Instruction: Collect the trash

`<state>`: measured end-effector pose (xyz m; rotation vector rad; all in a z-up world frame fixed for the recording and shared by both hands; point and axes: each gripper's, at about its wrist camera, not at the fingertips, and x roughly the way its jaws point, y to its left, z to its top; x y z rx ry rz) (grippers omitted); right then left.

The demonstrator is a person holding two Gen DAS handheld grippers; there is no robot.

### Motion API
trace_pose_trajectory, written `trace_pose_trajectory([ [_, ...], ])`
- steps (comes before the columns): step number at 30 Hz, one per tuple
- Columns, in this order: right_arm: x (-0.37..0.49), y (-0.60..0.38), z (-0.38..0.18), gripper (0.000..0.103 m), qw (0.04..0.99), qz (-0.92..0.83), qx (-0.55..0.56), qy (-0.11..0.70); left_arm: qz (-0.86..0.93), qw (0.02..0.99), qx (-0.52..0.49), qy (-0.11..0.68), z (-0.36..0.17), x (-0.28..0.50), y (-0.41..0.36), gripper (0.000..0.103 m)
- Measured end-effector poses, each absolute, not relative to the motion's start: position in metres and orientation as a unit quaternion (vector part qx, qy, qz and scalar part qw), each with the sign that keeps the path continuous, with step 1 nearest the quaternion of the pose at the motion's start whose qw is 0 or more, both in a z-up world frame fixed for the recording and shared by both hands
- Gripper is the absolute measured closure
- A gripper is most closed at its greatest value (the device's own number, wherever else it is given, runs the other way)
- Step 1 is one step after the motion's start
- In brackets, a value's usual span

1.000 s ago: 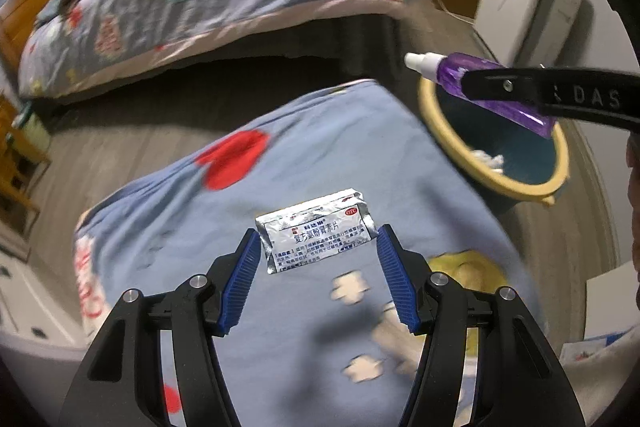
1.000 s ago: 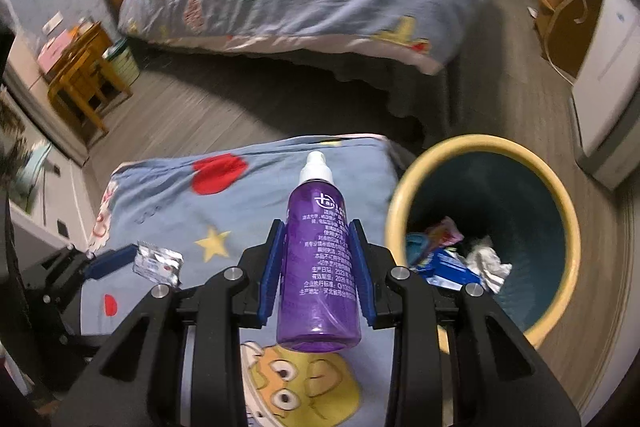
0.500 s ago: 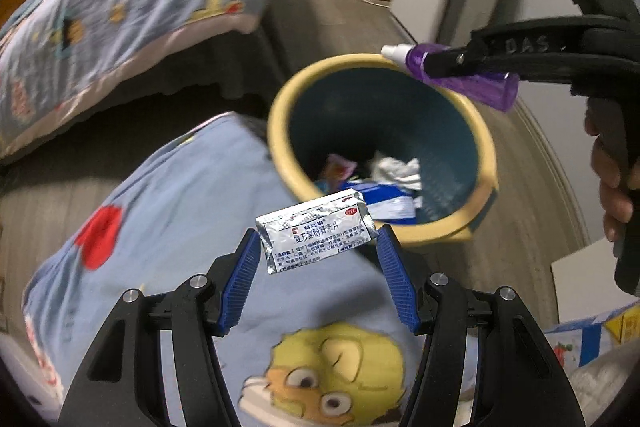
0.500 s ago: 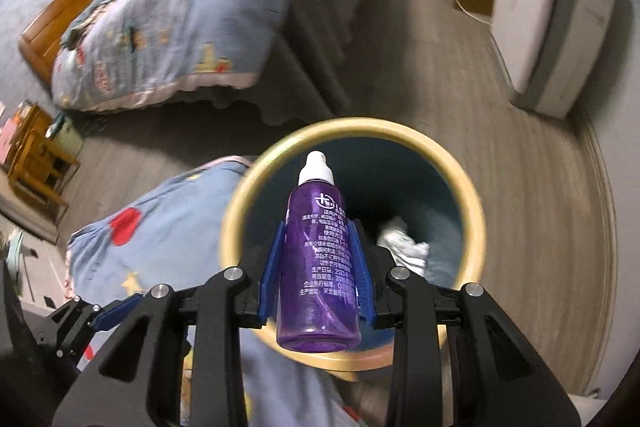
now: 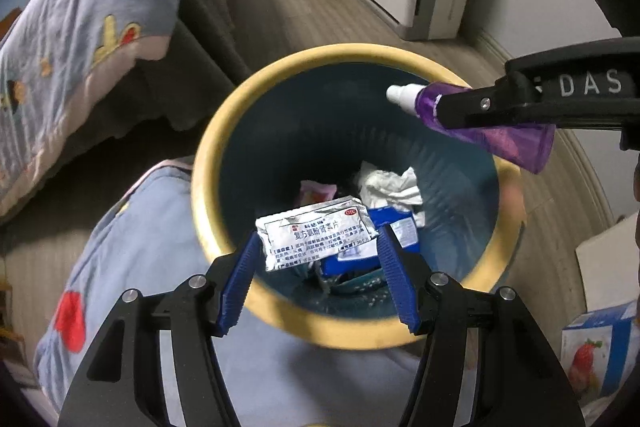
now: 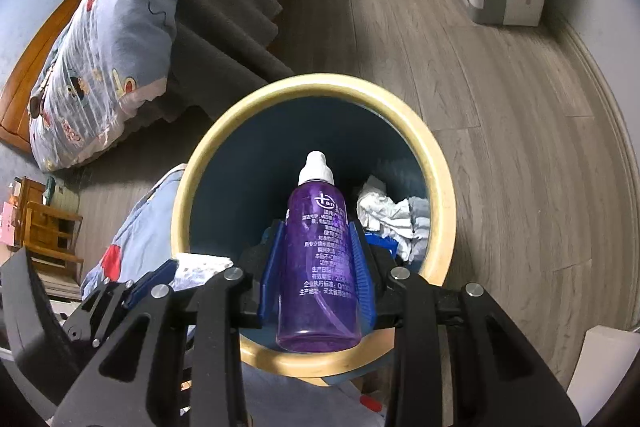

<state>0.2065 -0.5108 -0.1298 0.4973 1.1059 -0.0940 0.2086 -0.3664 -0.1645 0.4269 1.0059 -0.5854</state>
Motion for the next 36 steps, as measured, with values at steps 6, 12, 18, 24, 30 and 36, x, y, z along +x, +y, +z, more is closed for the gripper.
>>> trace_pose_trajectory([
  [6,0.212,-0.513,-0.131,0.059,0.823,-0.052,0.237,0.513,-0.276,0.825,0.195,0.453,-0.163,0.209,-0.360,0.023],
  [12,0.206,-0.508,-0.120,0.059,0.831,-0.051,0.205,0.515,-0.274,0.830,0.167,0.457,-0.157,0.207,-0.343,0.019],
  [18,0.175,-0.518,-0.087,0.047,0.853,-0.059,0.153,0.495,-0.267,0.841,0.135,0.451,-0.137,0.189,-0.315,0.013],
  [24,0.131,-0.519,-0.048,0.011,0.875,-0.053,0.121,0.465,-0.280,0.844,0.124,0.439,-0.096,0.157,-0.290,0.007],
  [30,0.078,-0.501,-0.014,0.006,0.899,-0.039,0.081,0.428,-0.276,0.857,0.149,0.408,-0.055,0.117,-0.274,0.005],
  [36,0.063,-0.491,-0.004,0.006,0.909,-0.049,0.050,0.411,-0.267,0.862,0.122,0.413,-0.039,0.096,-0.262,0.005],
])
